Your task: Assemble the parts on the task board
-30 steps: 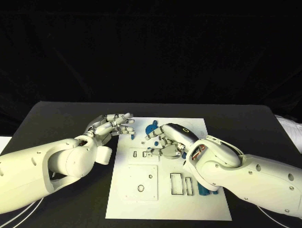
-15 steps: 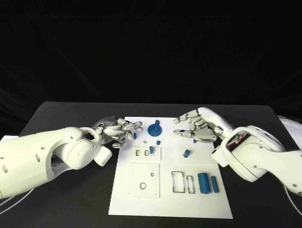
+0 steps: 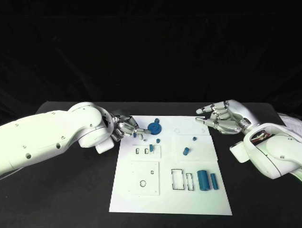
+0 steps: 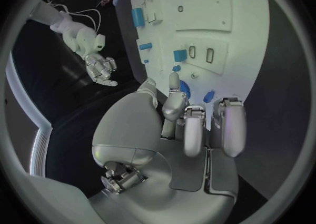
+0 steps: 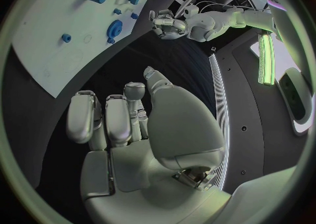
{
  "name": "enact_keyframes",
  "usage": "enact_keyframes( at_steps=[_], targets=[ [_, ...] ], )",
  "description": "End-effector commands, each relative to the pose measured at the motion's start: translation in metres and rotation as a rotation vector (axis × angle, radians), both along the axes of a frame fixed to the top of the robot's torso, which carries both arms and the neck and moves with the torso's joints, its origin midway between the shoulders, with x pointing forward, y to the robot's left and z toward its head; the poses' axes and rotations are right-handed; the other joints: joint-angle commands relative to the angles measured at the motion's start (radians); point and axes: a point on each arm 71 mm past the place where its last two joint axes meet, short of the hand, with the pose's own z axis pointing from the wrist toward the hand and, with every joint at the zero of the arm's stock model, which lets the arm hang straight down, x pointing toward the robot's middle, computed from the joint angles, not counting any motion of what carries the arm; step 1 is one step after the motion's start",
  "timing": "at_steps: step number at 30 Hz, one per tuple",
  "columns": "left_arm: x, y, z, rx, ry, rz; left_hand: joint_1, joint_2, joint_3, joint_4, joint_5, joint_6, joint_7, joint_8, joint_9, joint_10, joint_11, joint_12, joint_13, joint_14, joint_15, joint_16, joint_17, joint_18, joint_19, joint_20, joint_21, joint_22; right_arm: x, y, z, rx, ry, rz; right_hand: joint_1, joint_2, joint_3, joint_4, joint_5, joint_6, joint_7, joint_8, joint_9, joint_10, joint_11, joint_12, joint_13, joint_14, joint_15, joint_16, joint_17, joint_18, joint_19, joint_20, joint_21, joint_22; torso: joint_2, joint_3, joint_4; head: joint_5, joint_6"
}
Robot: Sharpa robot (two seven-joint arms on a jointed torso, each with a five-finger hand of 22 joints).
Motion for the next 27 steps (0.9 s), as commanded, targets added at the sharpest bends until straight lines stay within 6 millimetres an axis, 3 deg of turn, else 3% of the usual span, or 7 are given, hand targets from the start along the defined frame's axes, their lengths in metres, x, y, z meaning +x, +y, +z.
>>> enact_keyframes(
  at_steps=[1,9,14,18,21,27],
  targets=[
    [0.005,0.002,-0.005,0.269,0.037,-0.039,-0.013,0.011,-0.028,-0.001,-0.009,-0.019,-0.005,0.035,0.043,0.004,-0.008,0.012,0.014,0.105,-0.009,0.003,0.263,-0.018,0.024,-0.005,0.008,0.094,0.001,-0.002,0.0,0.028,0.007,-0.014,0.01,-0.002,-0.009,0.001,0.007,-0.007,0.0,0.005,0.001,-0.01,0.0,-0.008,-0.005,0.006,-0.007,-0.004,-0.002,0.017,-0.006,0.0,-0.005,-0.002,-0.001,0.0035,-0.0041,0.003,0.0],
    [0.019,-0.023,-0.007,0.331,0.047,-0.061,-0.012,0.014,-0.079,0.001,-0.015,-0.051,-0.009,0.086,0.116,0.006,-0.011,0.024,0.026,0.105,-0.012,0.003,0.263,-0.022,0.034,-0.008,0.019,0.119,0.002,-0.003,-0.001,0.023,0.009,-0.013,0.011,-0.002,-0.02,0.01,0.008,-0.015,0.002,0.003,0.001,-0.025,0.001,-0.048,-0.041,0.003,-0.007,-0.025,-0.023,0.021,-0.017,0.001,-0.022,-0.024,0.0,0.0006,0.0018,0.001,-0.006],
    [0.025,-0.035,-0.011,0.35,0.06,-0.076,-0.021,0.025,-0.101,0.002,-0.028,-0.063,-0.012,0.108,0.149,0.006,-0.014,0.025,0.026,0.105,-0.014,0.003,0.263,-0.023,0.037,-0.01,0.022,0.125,0.003,-0.001,-0.002,0.023,0.01,-0.008,0.014,-0.002,-0.023,0.012,0.009,-0.019,0.002,0.002,0.001,-0.028,0.001,-0.059,-0.051,0.004,-0.007,-0.029,-0.025,0.022,-0.017,0.001,-0.026,-0.027,0.001,-0.0007,-0.0027,0.008,-0.008],
    [0.029,-0.042,-0.014,0.356,0.065,-0.081,-0.029,0.034,-0.114,0.002,-0.036,-0.072,-0.013,0.118,0.167,0.005,-0.014,0.024,0.024,0.105,-0.015,0.003,0.263,-0.023,0.037,-0.011,0.022,0.125,0.003,0.001,-0.003,0.023,0.012,-0.005,0.014,-0.001,-0.024,0.012,0.009,-0.02,0.002,0.002,0.001,-0.029,0.001,-0.063,-0.055,0.004,-0.007,-0.031,-0.026,0.022,-0.018,0.001,-0.027,-0.029,0.001,-0.0016,-0.0029,0.006,-0.007],
    [0.031,-0.047,-0.016,0.359,0.068,-0.091,-0.043,0.043,-0.132,0.003,-0.063,-0.081,-0.013,0.128,0.187,0.004,-0.014,0.025,0.025,0.105,-0.015,0.003,0.263,-0.023,0.035,-0.011,0.021,0.124,0.004,0.003,-0.003,0.023,0.007,-0.001,0.017,0.0,-0.025,0.014,0.013,-0.023,0.003,0.001,0.001,-0.036,0.001,-0.079,-0.069,0.003,-0.006,-0.038,-0.032,0.023,-0.021,0.001,-0.033,-0.036,0.0,-0.001,-0.0031,0.005,-0.008],
    [0.031,-0.054,-0.02,0.372,0.083,-0.118,-0.047,0.044,-0.138,0.003,-0.066,-0.083,-0.013,0.13,0.192,0.003,-0.014,0.024,0.024,0.105,-0.015,0.003,0.263,-0.023,0.035,-0.011,0.02,0.123,0.005,0.007,-0.004,0.021,0.002,0.008,0.024,0.002,-0.03,0.019,0.022,-0.027,0.003,0.001,0.001,-0.055,0.002,-0.129,-0.111,0.001,-0.006,-0.056,-0.05,0.026,-0.027,0.001,-0.045,-0.049,0.001,-0.0017,-0.0021,0.003,-0.012]
  ],
)
